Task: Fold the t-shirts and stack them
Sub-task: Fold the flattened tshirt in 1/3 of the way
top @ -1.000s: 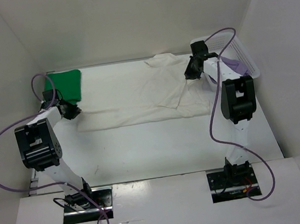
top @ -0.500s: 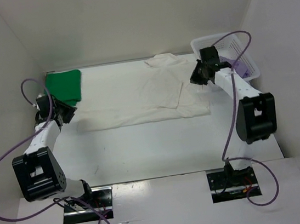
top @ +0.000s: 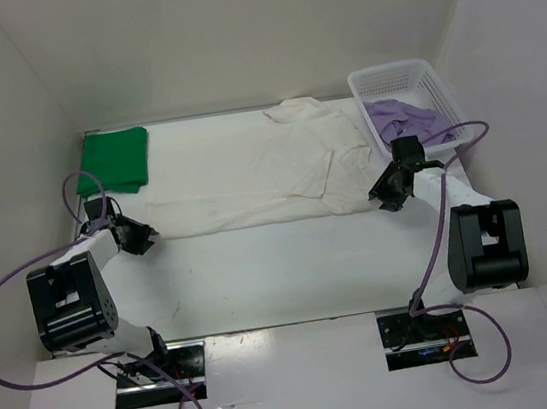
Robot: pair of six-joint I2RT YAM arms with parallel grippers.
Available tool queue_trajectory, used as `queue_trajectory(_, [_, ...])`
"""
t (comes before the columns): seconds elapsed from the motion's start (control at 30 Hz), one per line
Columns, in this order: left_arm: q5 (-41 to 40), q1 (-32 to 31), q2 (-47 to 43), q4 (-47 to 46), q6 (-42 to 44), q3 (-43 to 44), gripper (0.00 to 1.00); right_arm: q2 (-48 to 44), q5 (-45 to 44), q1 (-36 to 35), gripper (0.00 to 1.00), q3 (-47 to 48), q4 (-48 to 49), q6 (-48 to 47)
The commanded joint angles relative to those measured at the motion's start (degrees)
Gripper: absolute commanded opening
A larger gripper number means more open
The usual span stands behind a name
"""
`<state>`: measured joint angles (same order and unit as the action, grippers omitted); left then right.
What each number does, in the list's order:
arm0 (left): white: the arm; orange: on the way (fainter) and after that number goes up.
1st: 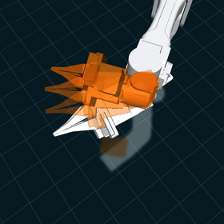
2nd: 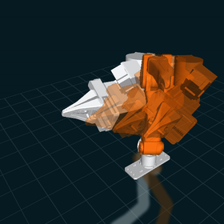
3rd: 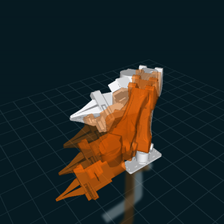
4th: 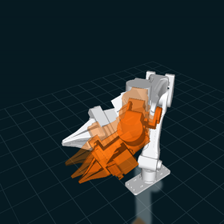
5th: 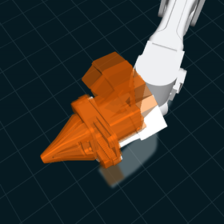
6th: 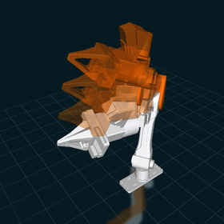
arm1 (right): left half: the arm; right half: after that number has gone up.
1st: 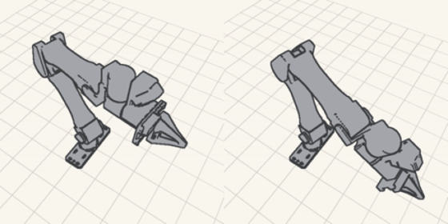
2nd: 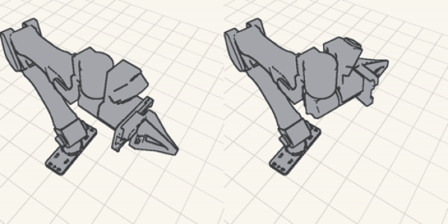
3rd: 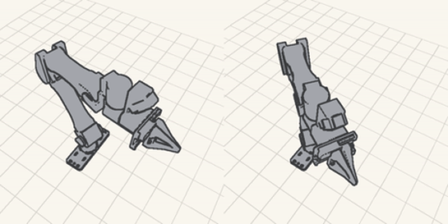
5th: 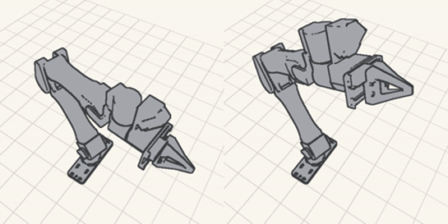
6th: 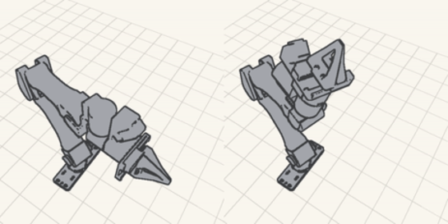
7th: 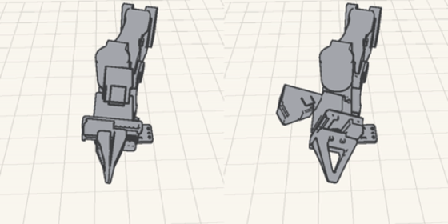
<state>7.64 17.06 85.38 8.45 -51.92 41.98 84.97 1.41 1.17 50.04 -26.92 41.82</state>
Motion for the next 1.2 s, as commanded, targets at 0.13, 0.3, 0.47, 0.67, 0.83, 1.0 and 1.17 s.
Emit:
queue_trajectory(0.13, [0.80,0.34,5.84,-4.23,-1.69,1.35,0.36,4.41,-3.43,1.29,0.46,0.41,7.75,4.49])
queue_trajectory(0.3, [0.18,0.34,6.37,-4.76,-0.99,1.97,0.23,8.72,-6.24,1.29,0.39,-0.99,9.68,6.16])
queue_trajectory(0.47, [-0.96,0.34,6.90,-3.45,0.15,1.97,0.05,9.25,-6.85,1.29,0.20,-2.32,11.89,8.10])
queue_trajectory(0.67, [-0.01,2.80,5.14,-0.37,2.26,-0.83,0.00,4.60,-5.73,2.78,0.01,-3.64,8.03,8.10])
queue_trajectory(0.83, [4.40,8.34,2.87,2.35,3.49,-5.58,0.00,-2.58,-0.71,9.11,0.00,-7.41,1.63,6.70])
queue_trajectory(1.0, [3.79,9.40,-8.37,7.36,4.63,-8.67,0.00,-12.01,2.28,11.57,0.00,-8.73,-4.80,6.86])
queue_trajectory(1.17, [9.58,10.10,-15.16,13.87,1.74,-9.54,0.07,-13.77,7.29,12.10,0.01,-8.21,-14.45,7.40])
